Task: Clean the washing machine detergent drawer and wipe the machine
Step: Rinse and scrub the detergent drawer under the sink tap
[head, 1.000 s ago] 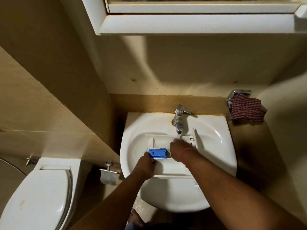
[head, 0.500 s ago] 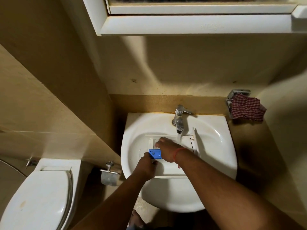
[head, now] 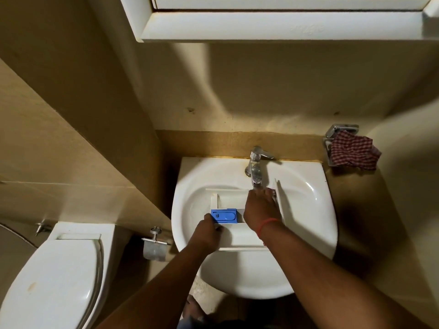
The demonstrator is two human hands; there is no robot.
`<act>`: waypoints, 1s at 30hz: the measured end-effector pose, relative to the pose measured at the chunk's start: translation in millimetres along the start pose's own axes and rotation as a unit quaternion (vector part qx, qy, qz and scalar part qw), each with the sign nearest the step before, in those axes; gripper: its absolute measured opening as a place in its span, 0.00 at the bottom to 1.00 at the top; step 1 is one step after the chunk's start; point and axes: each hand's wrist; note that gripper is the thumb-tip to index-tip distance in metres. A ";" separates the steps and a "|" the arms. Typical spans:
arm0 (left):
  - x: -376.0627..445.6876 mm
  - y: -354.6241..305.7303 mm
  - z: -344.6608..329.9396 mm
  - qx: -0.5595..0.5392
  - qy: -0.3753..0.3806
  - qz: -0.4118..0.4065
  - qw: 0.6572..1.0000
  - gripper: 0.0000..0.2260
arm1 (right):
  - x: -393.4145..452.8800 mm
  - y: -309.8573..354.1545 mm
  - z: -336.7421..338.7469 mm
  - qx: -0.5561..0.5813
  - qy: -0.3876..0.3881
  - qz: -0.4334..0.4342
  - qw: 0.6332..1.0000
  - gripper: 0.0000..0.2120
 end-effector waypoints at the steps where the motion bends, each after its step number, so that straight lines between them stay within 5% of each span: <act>1: -0.3 0.0 -0.2 -0.003 0.000 0.001 1.000 0.15 | -5.9 2.4 -2.2 0.006 -0.005 -0.012 1.000 0.22; 5: -1.2 0.7 -0.9 -0.006 -0.005 0.001 1.000 0.15 | -24.4 3.7 -2.7 0.022 0.105 -0.073 0.992 0.25; 9: -0.8 1.8 -1.9 -0.005 -0.005 0.006 1.000 0.14 | -26.6 2.3 20.6 -0.057 0.159 -0.025 0.985 0.20; 15: 1.1 -1.3 -0.1 -0.002 -0.002 0.006 1.000 0.14 | -17.2 -2.5 6.9 0.004 0.135 -0.043 0.990 0.29; 30: -1.0 -3.7 0.1 -0.002 -0.011 0.009 1.000 0.15 | -5.9 4.7 9.2 0.011 0.128 -0.086 0.988 0.25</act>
Point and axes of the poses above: each hand's wrist, its own x-axis towards the middle knuckle, its own z-axis out of the back of the hand, y = z × x, and after that the axes turned 7 degrees about x, right-handed
